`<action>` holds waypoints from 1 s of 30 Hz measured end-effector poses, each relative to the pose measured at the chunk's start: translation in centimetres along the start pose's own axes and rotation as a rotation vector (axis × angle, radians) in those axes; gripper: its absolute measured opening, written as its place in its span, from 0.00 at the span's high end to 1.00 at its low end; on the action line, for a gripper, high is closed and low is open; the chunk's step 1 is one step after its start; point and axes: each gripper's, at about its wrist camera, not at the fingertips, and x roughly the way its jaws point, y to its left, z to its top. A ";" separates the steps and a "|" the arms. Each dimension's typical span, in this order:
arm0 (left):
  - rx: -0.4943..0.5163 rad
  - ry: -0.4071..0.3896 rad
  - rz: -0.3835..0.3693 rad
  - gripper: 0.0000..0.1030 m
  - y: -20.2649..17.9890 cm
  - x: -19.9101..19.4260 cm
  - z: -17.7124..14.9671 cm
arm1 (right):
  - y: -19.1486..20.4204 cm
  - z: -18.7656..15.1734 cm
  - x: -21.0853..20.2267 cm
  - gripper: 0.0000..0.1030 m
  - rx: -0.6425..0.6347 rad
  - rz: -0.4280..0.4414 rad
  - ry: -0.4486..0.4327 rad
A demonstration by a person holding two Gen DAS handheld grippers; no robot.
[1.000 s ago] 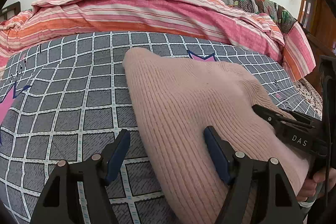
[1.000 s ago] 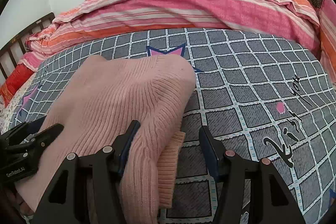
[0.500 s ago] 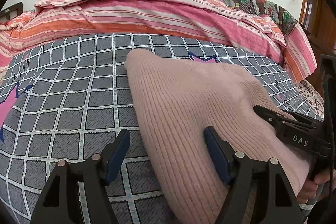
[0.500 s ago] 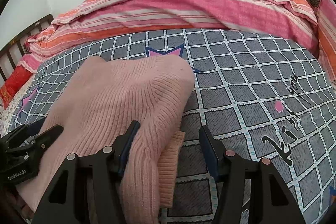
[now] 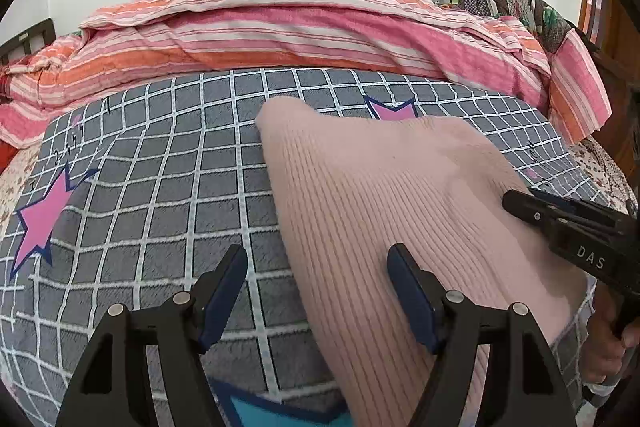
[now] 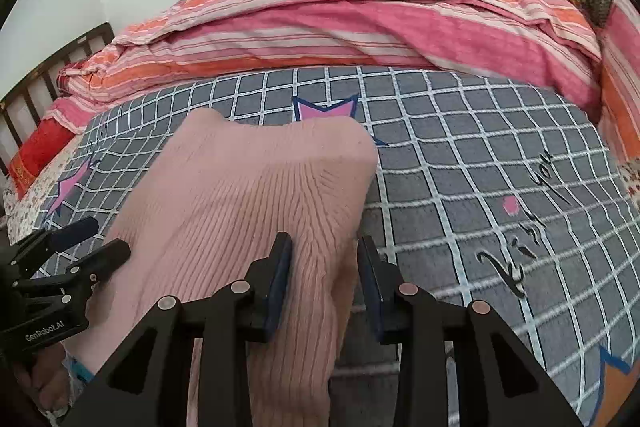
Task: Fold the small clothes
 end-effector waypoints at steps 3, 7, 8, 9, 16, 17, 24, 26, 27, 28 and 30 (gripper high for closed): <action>-0.008 0.007 -0.011 0.30 0.2 -0.9 -0.4 | -0.1 -0.3 -1.0 0.69 0.023 -0.003 0.016; -0.023 0.030 -0.021 0.30 0.2 -1.8 -1.1 | 0.2 -1.3 -2.2 0.70 0.026 -0.016 0.025; -0.025 0.037 -0.026 0.30 0.2 -2.0 -1.3 | 0.3 -1.6 -2.6 0.70 0.027 -0.019 0.025; -0.024 0.044 -0.030 0.30 0.1 -2.2 -1.5 | 0.3 -1.8 -2.9 0.70 0.027 -0.019 0.027; -0.027 0.074 -0.029 0.32 -0.7 -4.9 -3.0 | -0.1 -3.7 -5.3 0.69 0.066 -0.045 0.068; -0.032 0.076 -0.034 0.32 -0.8 -5.3 -3.1 | -0.2 -4.0 -5.9 0.69 0.078 -0.044 0.067; -0.036 0.022 -0.003 0.31 -1.5 -10.4 -3.0 | -0.2 -4.4 -11.6 0.48 0.102 -0.077 0.004; -0.043 0.001 0.003 0.29 -1.6 -12.0 -2.7 | -0.2 -4.3 -13.6 0.42 0.111 -0.077 -0.018; -0.046 -0.011 0.007 0.28 -1.7 -12.8 -2.6 | -0.3 -4.3 -14.4 0.39 0.114 -0.077 -0.026; -0.046 -0.023 0.012 0.27 -1.8 -13.7 -2.5 | -0.3 -4.2 -15.2 0.35 0.116 -0.076 -0.035; -0.038 -0.041 0.028 0.24 -2.2 -15.0 -2.5 | -0.2 -4.2 -16.5 0.31 0.117 -0.074 -0.053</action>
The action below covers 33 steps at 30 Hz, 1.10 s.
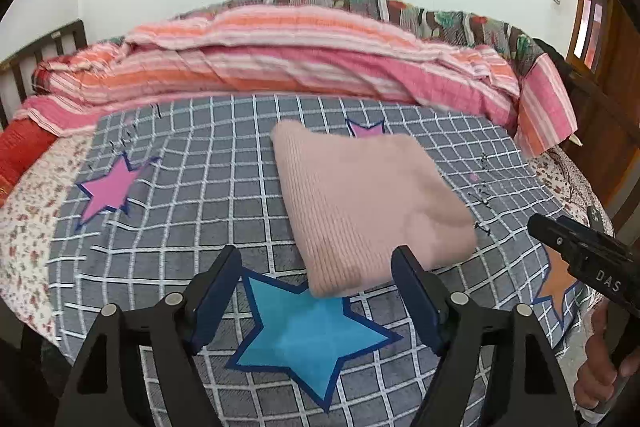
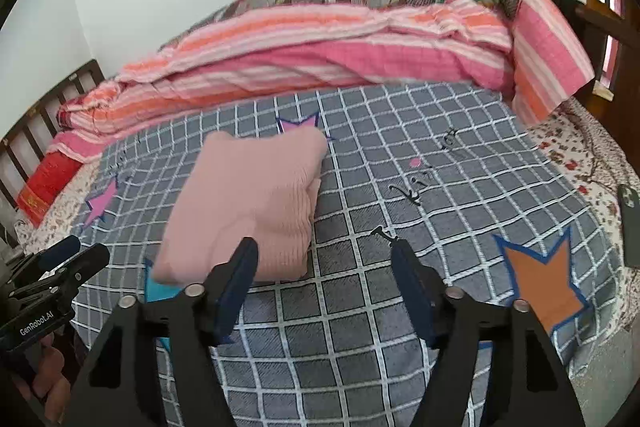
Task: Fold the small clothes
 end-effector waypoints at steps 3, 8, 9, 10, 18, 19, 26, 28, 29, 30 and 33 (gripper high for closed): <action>0.017 -0.028 0.023 0.21 -0.5 -1.5 -0.1 | 0.1 -0.2 -1.9 0.28 -0.003 -0.013 -0.020; 0.021 -0.040 0.021 0.20 -1.0 -3.0 -0.7 | -0.1 -0.9 -3.3 0.06 0.007 -0.016 -0.035; 0.022 -0.040 0.027 0.19 -1.1 -3.2 -0.9 | 0.0 -1.0 -3.4 0.05 0.001 -0.025 -0.037; 0.022 -0.040 0.031 0.19 -1.2 -3.3 -1.0 | 0.0 -1.1 -3.6 0.04 -0.004 -0.025 -0.039; 0.015 -0.039 0.042 0.19 -1.0 -3.7 -1.4 | 0.4 -1.6 -4.3 0.03 -0.026 -0.034 -0.049; 0.014 -0.038 0.043 0.19 -1.0 -3.8 -1.4 | 0.4 -1.7 -4.4 0.03 -0.025 -0.037 -0.052; 0.010 -0.040 0.048 0.19 -0.8 -3.8 -1.6 | 0.3 -1.8 -4.1 0.03 -0.012 -0.037 -0.036; 0.009 -0.039 0.049 0.19 -0.8 -3.9 -1.6 | 0.5 -1.8 -4.1 0.03 -0.021 -0.042 -0.038; 0.008 -0.039 0.048 0.19 -0.7 -3.9 -1.6 | 0.6 -1.8 -4.2 0.03 -0.023 -0.044 -0.039; 0.009 -0.039 0.048 0.19 -0.7 -3.9 -1.6 | 0.6 -1.8 -4.2 0.03 -0.025 -0.046 -0.040; 0.009 -0.039 0.046 0.19 -0.7 -3.9 -1.6 | 0.9 -1.8 -4.3 0.03 -0.032 -0.048 -0.042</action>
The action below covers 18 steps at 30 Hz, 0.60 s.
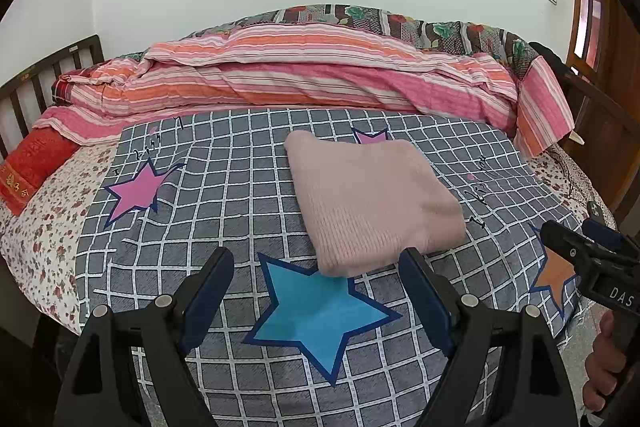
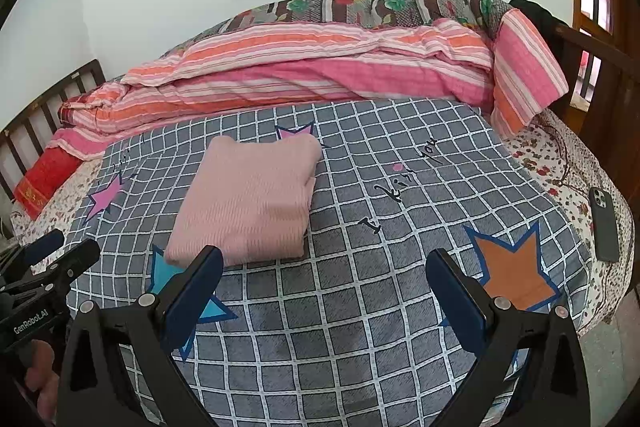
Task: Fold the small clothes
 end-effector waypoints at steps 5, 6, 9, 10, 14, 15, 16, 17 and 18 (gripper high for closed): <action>-0.005 0.003 -0.004 0.19 0.1 0.0 0.0 | 0.1 0.0 0.0 0.03 -0.003 -0.003 0.001; -0.007 0.003 -0.001 0.19 0.2 0.0 0.0 | 0.1 0.0 0.0 0.03 -0.003 -0.003 0.001; -0.009 0.004 0.001 0.19 0.2 0.0 0.0 | 0.0 0.1 0.0 0.03 -0.006 -0.005 -0.001; -0.011 0.004 0.003 0.19 0.3 0.0 0.1 | 0.2 0.1 0.0 0.03 -0.006 -0.006 -0.002; -0.019 0.003 0.003 0.19 0.4 -0.1 0.1 | 0.0 0.2 -0.1 0.03 -0.001 -0.005 -0.004; -0.020 0.001 0.005 0.19 0.4 -0.2 0.1 | 0.0 0.3 -0.1 0.03 0.000 -0.006 -0.005; -0.020 0.000 0.006 0.19 0.5 -0.2 0.0 | 0.0 0.3 -0.2 0.03 0.000 -0.008 -0.006; -0.021 -0.001 0.007 0.19 0.6 -0.2 0.1 | 0.1 0.3 -0.3 0.03 -0.001 -0.009 -0.008; -0.022 -0.001 0.008 0.19 0.6 -0.2 0.1 | 0.1 0.3 -0.3 0.03 -0.002 -0.010 -0.009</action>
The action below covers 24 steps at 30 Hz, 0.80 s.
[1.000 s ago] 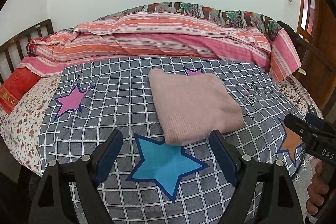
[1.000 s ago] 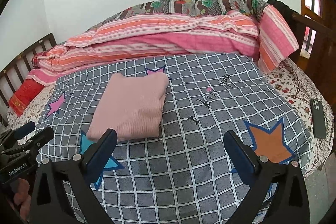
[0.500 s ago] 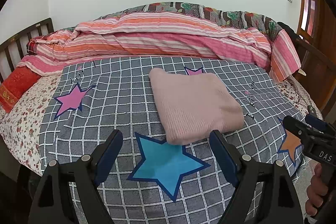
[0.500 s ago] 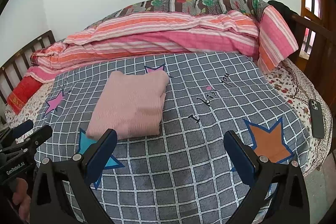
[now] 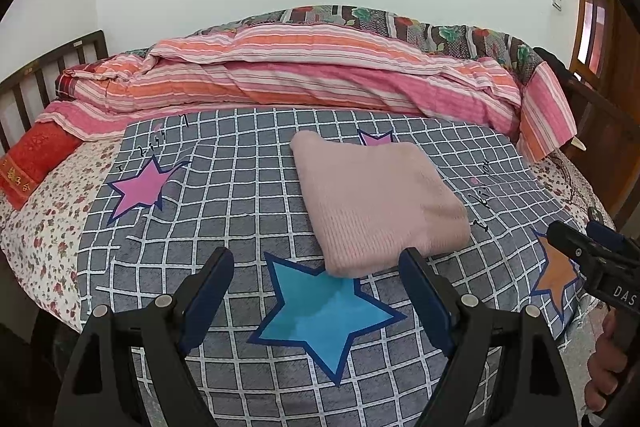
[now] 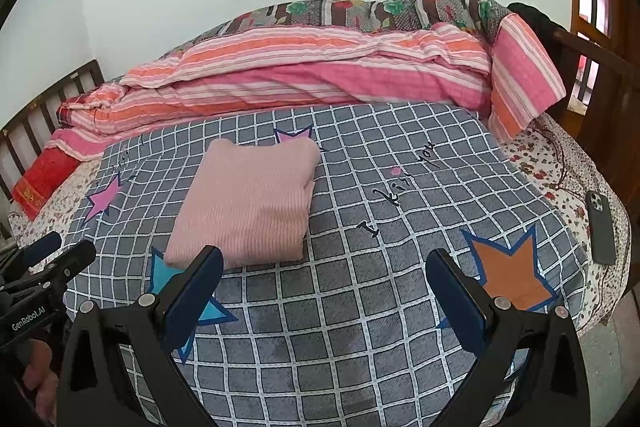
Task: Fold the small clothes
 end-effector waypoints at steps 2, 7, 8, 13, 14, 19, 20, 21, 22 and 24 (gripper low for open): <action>-0.002 -0.002 0.000 0.19 0.1 -0.1 0.0 | 0.0 0.0 -0.1 0.03 0.000 0.001 -0.001; -0.001 -0.009 0.002 0.19 0.1 -0.2 0.1 | 0.0 0.1 -0.2 0.03 -0.002 -0.004 -0.001; -0.001 -0.008 0.004 0.19 0.1 -0.2 0.1 | 0.0 0.1 -0.3 0.03 -0.002 -0.004 -0.001; -0.001 -0.009 0.004 0.19 0.2 -0.2 0.1 | 0.0 0.1 -0.3 0.03 -0.006 -0.007 -0.002; -0.001 -0.009 0.003 0.19 0.2 -0.2 0.1 | 0.1 0.1 -0.3 0.03 -0.005 -0.008 -0.003; -0.002 -0.012 0.005 0.19 0.3 -0.3 0.1 | 0.1 0.1 -0.4 0.03 -0.005 -0.007 -0.002; -0.003 -0.012 0.004 0.19 0.3 -0.3 0.1 | 0.1 0.1 -0.4 0.03 -0.004 -0.007 -0.002; -0.005 -0.013 0.003 0.19 0.4 -0.3 0.1 | 0.1 0.1 -0.4 0.03 -0.004 -0.007 -0.002; -0.003 -0.011 0.003 0.19 0.4 -0.3 0.1 | 0.1 0.1 -0.4 0.03 -0.004 -0.006 -0.002; -0.002 -0.011 0.005 0.19 0.4 -0.3 0.1 | 0.1 0.1 -0.4 0.03 -0.004 -0.007 -0.002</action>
